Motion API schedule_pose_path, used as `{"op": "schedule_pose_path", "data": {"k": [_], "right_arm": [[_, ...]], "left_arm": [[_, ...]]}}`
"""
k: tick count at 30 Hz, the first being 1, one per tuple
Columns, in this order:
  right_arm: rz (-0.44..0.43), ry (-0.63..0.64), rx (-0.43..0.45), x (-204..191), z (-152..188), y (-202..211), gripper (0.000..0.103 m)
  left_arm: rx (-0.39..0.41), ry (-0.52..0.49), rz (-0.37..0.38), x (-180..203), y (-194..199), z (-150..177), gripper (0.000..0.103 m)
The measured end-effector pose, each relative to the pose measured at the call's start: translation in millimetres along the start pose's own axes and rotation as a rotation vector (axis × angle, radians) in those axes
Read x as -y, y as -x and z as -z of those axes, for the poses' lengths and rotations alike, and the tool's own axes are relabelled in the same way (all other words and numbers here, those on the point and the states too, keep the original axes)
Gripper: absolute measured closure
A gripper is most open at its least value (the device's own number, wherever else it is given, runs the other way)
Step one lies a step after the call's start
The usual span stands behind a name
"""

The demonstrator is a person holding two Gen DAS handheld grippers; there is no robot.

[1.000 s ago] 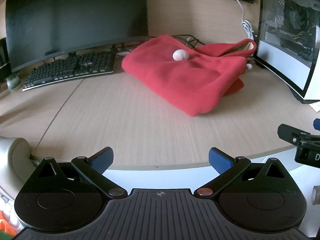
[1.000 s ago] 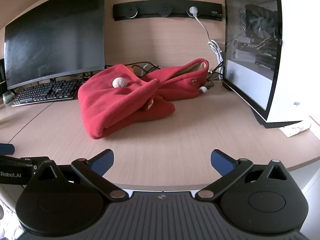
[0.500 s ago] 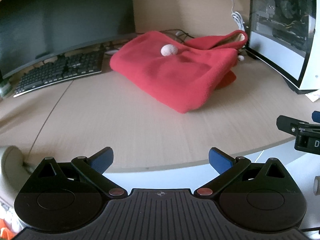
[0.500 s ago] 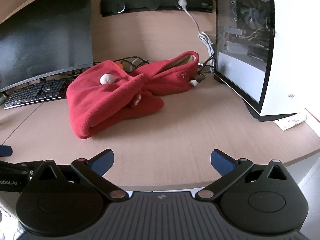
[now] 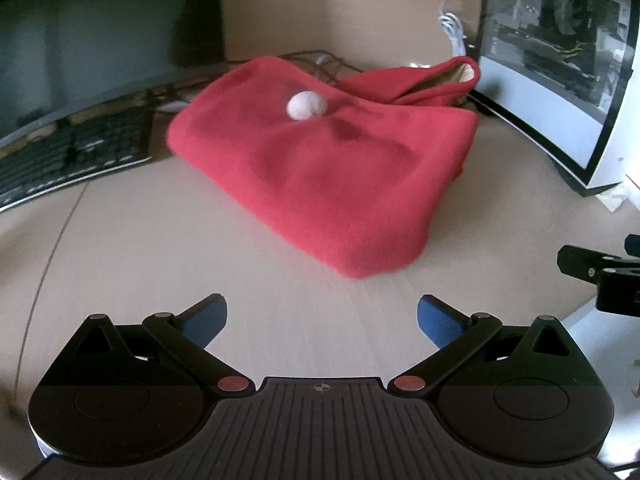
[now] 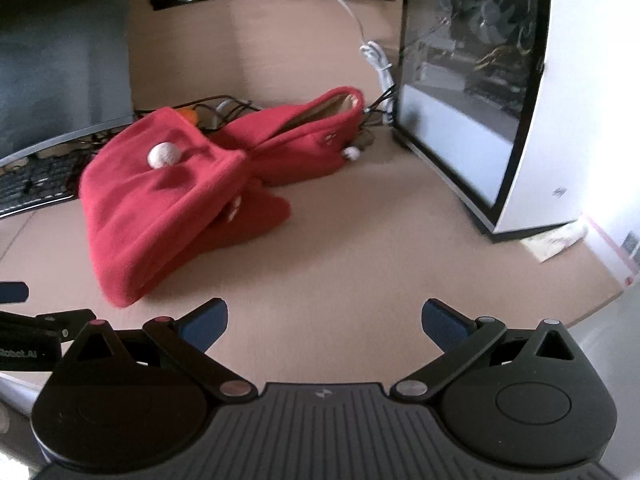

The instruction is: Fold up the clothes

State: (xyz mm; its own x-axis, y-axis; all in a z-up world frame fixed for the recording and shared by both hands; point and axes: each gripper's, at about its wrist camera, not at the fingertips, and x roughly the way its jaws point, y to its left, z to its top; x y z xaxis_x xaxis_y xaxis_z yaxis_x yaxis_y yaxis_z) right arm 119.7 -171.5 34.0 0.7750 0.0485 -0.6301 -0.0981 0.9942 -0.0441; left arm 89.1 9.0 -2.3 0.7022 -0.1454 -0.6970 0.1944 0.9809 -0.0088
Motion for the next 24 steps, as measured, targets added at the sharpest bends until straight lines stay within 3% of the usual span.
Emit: {"op": "schedule_pose_path", "data": {"k": [4, 10, 13, 15, 18, 22, 24], "right_arm": [[0.043, -0.013, -0.008, 6.8, -11.8, -0.3, 0.000], [0.049, 0.035, 0.015, 26.6, -35.0, -23.5, 0.000], [0.023, 0.031, 0.013, 42.3, -53.9, -49.3, 0.000], [-0.044, 0.032, 0.016, 48.9, -69.4, -65.7, 0.000], [-0.075, 0.081, 0.039, 47.2, -89.9, -91.4, 0.000], [-0.193, 0.116, 0.028, 30.3, -107.8, -123.8, 0.000], [-0.260, 0.172, 0.020, 10.0, -113.2, -139.6, 0.000]], "left_arm": [[0.055, -0.117, 0.005, 11.8, -15.5, -11.7, 0.000], [0.166, -0.391, -0.070, 58.7, -47.6, -23.7, 0.000], [0.190, -0.492, -0.129, 78.9, -75.0, -34.4, 0.000], [0.195, -0.522, -0.225, 83.5, -90.6, -43.0, 0.000], [0.229, -0.395, -0.298, 57.1, -86.6, -64.1, 0.000], [0.278, -0.042, -0.661, -32.7, -54.3, -73.2, 0.000], [0.198, 0.178, -0.775, -95.7, -37.1, -58.6, 0.000]]}}
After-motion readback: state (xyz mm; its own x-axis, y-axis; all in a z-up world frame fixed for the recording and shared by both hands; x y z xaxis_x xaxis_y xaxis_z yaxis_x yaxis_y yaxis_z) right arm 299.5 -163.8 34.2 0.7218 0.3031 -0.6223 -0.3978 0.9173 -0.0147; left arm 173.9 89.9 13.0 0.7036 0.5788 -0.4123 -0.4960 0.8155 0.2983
